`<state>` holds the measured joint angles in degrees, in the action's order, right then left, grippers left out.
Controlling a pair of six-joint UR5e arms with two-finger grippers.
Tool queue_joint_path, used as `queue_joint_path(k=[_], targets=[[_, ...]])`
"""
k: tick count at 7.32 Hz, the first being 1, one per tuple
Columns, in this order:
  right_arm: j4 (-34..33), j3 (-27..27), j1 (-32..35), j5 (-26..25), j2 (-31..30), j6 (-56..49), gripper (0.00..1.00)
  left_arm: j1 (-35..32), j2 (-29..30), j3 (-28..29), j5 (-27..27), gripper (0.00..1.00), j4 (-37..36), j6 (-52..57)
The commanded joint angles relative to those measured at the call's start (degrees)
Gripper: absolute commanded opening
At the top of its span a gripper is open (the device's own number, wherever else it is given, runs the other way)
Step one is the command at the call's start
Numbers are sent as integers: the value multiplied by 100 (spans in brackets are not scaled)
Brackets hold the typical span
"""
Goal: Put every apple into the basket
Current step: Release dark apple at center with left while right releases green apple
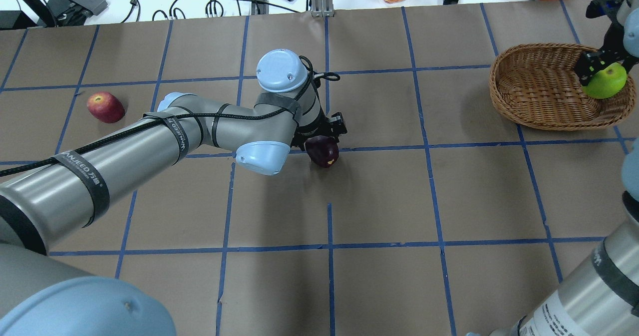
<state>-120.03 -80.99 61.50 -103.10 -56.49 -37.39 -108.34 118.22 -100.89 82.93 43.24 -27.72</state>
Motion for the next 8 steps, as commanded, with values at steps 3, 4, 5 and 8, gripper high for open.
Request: queue_joint_path(k=[3, 4, 5, 8], targets=[[-284, -31, -111, -9, 393, -128, 67, 715, -973, 375, 30, 100, 1436, 806], [-275, -31, -111, 0, 393, -119, 100, 1066, -1185, 690, 30, 100, 2173, 1490], [-223, -5, -111, -26, 367, -119, 100, 1383, -1309, 1006, 30, 100, 2902, 1932], [178, -13, -68, 52, -34, -84, 100, 2472, -1268, 1334, 197, 100, 3148, 3557]])
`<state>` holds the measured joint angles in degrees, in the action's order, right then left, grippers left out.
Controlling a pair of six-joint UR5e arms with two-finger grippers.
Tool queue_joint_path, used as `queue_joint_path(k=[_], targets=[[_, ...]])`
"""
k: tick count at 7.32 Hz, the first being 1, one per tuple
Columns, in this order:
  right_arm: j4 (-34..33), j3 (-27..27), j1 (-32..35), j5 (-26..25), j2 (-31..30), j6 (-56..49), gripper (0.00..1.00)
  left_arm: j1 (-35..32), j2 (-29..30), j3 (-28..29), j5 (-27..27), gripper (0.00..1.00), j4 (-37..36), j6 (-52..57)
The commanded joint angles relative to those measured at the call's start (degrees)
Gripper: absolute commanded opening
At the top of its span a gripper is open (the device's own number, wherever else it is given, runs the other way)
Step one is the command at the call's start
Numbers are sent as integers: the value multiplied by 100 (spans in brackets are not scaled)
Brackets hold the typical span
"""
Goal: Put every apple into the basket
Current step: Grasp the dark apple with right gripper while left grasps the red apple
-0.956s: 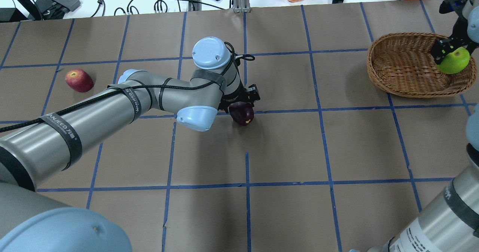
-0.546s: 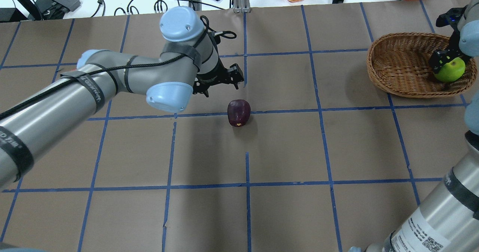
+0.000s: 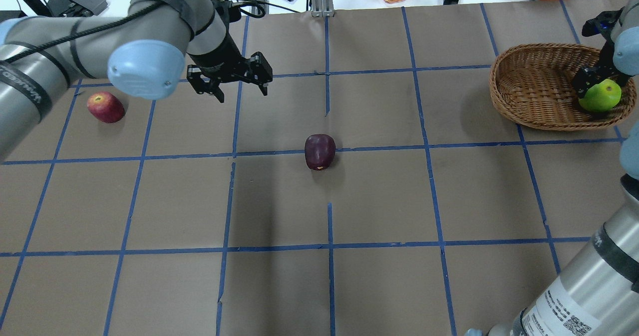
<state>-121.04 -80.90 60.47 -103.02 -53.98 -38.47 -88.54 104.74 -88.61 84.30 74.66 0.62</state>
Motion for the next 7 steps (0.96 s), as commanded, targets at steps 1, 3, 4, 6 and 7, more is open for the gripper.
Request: queue_joint_path(k=[1, 3, 4, 6, 7], targets=[[1074, -31, 140, 315, -749, 198, 100, 826, 203, 177, 95, 100, -30, 1669], [2098, -84, 788, 783, -1306, 1405, 100, 1695, 598, 213, 359, 100, -387, 2606], [2485, -84, 1122, 801, -1430, 1847, 100, 1952, 931, 282, 368, 100, -599, 2740], [2672, -102, 2200, 959, -1607, 3583, 100, 2243, 1555, 843, 412, 100, -777, 3755], [2647, -102, 2798, 1212, -1581, 4375, 100, 2401, 1784, 993, 490, 100, -812, 3857]])
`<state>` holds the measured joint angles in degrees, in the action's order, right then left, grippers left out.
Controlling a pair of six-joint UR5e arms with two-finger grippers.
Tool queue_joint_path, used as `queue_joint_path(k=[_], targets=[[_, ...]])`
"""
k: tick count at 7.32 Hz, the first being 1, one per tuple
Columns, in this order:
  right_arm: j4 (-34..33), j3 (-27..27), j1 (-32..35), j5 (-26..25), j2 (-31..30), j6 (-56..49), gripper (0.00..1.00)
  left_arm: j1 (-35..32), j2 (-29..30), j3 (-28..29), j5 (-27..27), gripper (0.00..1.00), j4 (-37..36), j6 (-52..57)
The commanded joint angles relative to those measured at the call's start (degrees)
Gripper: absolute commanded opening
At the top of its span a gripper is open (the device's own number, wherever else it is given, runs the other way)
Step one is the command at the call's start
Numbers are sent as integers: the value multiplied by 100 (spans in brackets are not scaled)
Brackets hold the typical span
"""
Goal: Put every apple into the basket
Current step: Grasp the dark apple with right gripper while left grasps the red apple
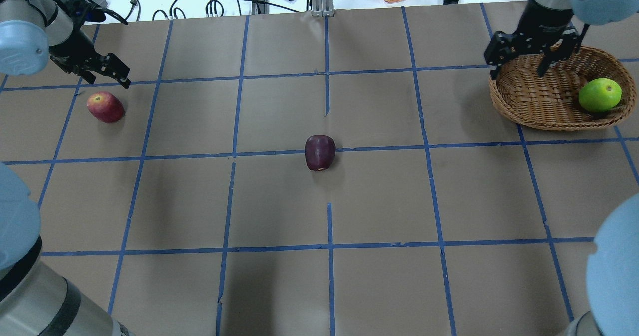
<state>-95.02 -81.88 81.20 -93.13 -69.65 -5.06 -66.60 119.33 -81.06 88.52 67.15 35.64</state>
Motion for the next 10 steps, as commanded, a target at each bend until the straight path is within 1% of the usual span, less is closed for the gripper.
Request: queue_joint_path(k=[1, 2, 3, 4, 5, 6, 7, 8, 10], targets=[[-25, -13, 1226, 442, 30, 1616, 100, 244, 537, 362, 199, 100, -140, 382], [-34, -21, 1614, 575, 135, 2014, 100, 244, 713, 493, 487, 100, -141, 391], [-260, -4, 1922, 829, 362, 2444, 100, 244, 828, 547, 499, 100, -150, 400], [-767, -4, 2204, 962, 565, 3040, 100, 244, 907, 565, 499, 100, -159, 435], [-981, -4, 2485, 972, 741, 3298, 100, 253, 1004, 582, 508, 100, -167, 453], [-992, -4, 2758, 1033, 899, 3301, 100, 253, 1100, 583, 508, 100, -168, 444], [-1131, 5, 2856, 1286, 1014, 3484, 100, 270, 1188, 565, 569, 100, -168, 444], [-1237, -4, 2875, 1332, 1137, 3738, 100, 279, 1241, 591, 744, 100, -168, 444], [-1247, -4, 2892, 1341, 1313, 3740, 100, 279, 1277, 600, 745, 100, -159, 427]])
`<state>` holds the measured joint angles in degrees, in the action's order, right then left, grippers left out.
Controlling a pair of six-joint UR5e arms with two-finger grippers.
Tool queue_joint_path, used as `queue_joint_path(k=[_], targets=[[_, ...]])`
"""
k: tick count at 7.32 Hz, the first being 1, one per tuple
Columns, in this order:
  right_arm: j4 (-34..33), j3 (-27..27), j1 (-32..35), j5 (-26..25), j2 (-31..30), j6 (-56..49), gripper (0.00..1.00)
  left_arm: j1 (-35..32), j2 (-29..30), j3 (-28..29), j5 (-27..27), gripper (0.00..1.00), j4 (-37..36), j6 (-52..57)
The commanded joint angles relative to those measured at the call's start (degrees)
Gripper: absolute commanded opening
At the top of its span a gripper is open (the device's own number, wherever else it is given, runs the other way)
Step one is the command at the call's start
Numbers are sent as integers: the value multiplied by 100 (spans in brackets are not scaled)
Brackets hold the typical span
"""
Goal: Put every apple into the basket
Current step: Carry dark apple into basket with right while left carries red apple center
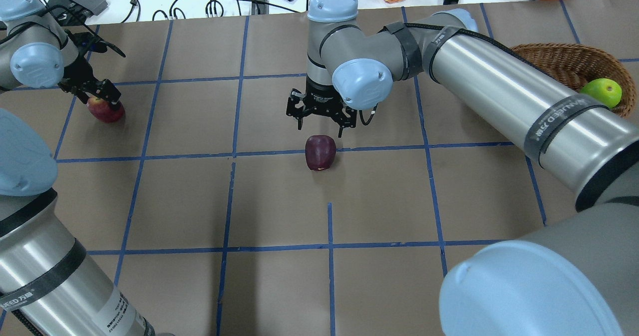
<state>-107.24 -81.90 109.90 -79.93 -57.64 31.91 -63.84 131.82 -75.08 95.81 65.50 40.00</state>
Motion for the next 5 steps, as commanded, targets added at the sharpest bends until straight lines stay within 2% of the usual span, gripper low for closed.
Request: queue_joint_path(k=[1, 2, 3, 4, 5], targets=[[-34, -1, 14, 13, 217, 44, 100, 12, 28, -6, -18, 100, 7, -27], [-113, -10, 14, 22, 279, 52, 100, 12, 28, -6, -27, 85, 24, -1], [-113, -1, 22, -22, 367, 53, 100, 12, 19, -6, -27, 53, 59, -10], [-96, -10, 14, -57, 446, 44, 100, -5, -86, -6, -140, 41, 94, -53], [-113, -1, 22, -49, 525, 52, 100, -119, -235, 2, -307, 41, 478, -115]])
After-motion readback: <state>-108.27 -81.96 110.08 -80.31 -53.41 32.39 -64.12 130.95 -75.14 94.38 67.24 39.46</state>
